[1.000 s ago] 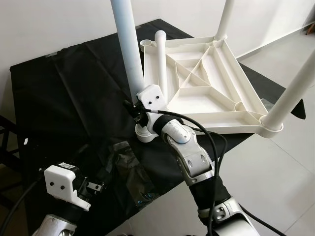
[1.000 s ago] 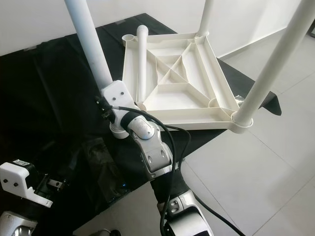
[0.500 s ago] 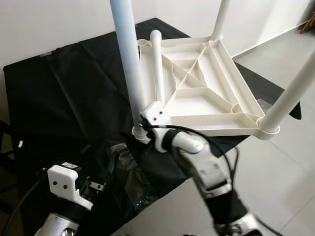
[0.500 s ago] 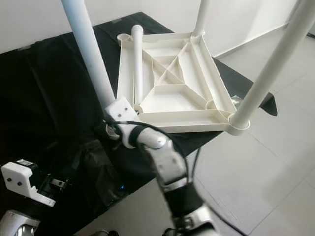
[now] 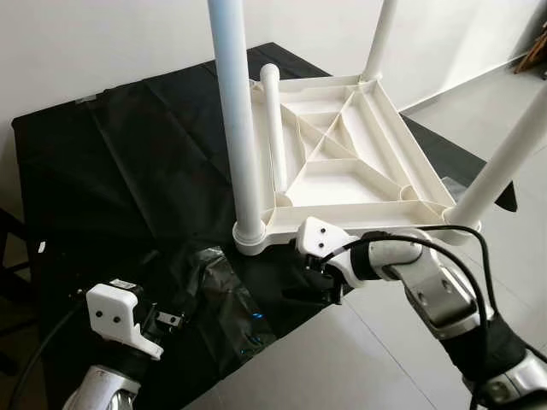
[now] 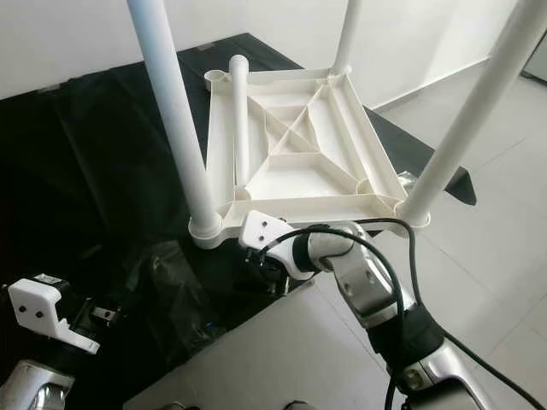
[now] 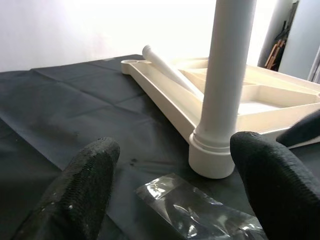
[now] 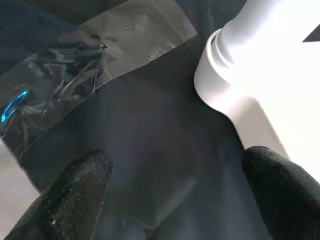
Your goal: Building children table
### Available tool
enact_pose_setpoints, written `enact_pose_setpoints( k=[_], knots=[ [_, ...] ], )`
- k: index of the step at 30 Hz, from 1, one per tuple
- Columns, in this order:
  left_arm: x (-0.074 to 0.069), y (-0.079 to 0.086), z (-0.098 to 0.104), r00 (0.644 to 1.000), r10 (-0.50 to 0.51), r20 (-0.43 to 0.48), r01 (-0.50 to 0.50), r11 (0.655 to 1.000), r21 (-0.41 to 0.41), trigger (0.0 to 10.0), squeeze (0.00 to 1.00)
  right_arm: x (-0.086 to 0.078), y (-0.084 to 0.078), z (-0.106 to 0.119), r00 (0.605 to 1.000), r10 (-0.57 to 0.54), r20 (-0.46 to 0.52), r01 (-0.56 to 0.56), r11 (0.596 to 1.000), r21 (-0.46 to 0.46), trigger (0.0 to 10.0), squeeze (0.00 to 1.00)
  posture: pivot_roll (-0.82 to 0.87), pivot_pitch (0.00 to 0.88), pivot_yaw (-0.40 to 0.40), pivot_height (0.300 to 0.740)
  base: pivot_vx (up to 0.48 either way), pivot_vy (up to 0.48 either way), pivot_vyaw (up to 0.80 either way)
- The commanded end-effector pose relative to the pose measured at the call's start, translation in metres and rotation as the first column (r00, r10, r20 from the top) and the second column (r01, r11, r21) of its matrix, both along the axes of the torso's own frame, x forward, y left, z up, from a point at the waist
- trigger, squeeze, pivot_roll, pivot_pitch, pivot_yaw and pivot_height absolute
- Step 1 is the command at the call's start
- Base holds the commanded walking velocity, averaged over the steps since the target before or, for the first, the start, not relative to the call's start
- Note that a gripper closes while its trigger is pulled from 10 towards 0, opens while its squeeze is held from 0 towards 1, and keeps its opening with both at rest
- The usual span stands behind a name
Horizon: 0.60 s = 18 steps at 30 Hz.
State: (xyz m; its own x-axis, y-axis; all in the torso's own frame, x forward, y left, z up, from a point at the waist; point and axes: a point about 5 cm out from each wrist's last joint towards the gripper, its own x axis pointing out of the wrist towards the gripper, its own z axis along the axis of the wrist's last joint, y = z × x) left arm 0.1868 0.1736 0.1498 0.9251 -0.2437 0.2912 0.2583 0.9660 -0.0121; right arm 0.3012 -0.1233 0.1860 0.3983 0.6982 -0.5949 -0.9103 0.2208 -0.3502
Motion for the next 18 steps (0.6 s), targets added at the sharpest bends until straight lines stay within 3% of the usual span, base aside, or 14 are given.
enact_pose_setpoints(
  k=[1,6,10,18],
  knots=[
    [-0.001,0.000,-0.003,1.000,0.007,-0.008,-0.007,1.000,0.003,10.0,0.00,0.000,-0.002,0.002,1.000,0.012,-0.010,-0.012,1.000,-0.008,10.0,0.00,0.03,0.124,0.009,0.740,0.000,0.000,0.00],
    [-0.002,0.000,-0.003,1.000,0.006,-0.004,-0.006,1.000,0.002,10.0,0.00,0.008,-0.025,0.023,0.999,0.043,0.007,-0.042,0.997,-0.062,10.0,0.00,0.03,0.133,0.006,0.740,0.000,0.000,0.00],
    [-0.003,0.000,-0.003,1.000,0.006,-0.003,-0.006,1.000,0.000,10.0,0.00,0.013,-0.032,0.039,0.998,0.069,0.003,-0.068,0.997,-0.026,10.0,0.00,0.03,0.136,0.005,0.740,0.000,0.000,0.00],
    [-0.004,0.000,-0.001,1.000,0.006,-0.001,-0.006,1.000,-0.001,10.0,0.00,0.032,-0.049,0.028,0.999,0.000,-0.043,-0.003,0.998,-0.058,10.0,0.00,0.04,0.156,0.004,0.740,0.000,0.000,0.00]
  ],
)
